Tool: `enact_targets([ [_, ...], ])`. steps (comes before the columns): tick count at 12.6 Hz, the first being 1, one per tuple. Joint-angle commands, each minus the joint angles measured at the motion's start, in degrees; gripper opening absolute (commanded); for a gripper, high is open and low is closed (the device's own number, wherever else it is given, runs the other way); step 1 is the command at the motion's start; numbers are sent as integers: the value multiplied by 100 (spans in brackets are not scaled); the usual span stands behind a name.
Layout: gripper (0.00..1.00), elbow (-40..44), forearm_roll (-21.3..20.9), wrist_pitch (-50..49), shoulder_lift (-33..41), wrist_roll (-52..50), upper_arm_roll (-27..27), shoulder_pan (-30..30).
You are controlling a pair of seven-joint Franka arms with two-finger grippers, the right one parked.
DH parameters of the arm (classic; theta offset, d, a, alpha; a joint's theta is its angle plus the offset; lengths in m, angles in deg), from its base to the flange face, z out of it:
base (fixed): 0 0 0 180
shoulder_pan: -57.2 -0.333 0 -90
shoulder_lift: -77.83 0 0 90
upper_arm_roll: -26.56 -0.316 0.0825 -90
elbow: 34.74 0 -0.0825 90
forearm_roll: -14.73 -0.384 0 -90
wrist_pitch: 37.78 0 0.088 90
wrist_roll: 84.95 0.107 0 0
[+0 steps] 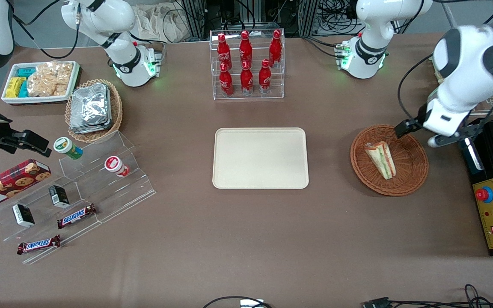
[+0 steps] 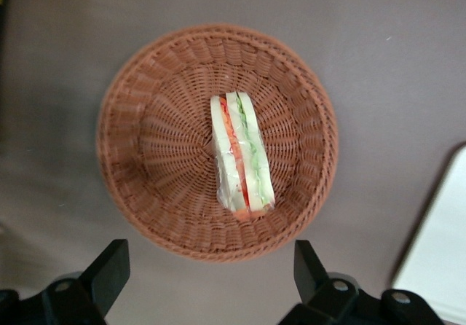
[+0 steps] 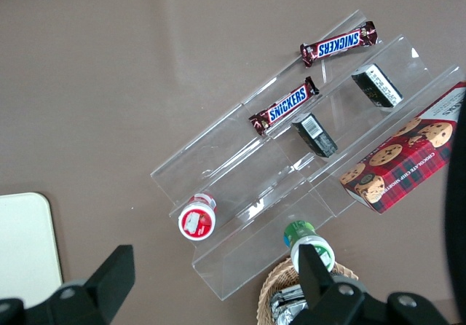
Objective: Place sandwich from basket to tray
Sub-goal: 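Lower the left gripper and close it on the sandwich's crust edge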
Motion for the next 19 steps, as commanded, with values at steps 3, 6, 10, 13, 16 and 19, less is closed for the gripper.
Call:
enact_targets([
  [3,100,-365,-32,1619,-1124,-466,69,43],
  [6,99,-532,-32,2340,-1608,-536,69,43],
  [10,9,-559,-41,2430,-1724,-527,69,43],
  [13,0,-656,-41,2239,-1436,-501,69,43],
  [16,0,-481,-32,730,-514,-483,69,34],
  [19,0,849,29,-1437,-220,-169,51,8],
])
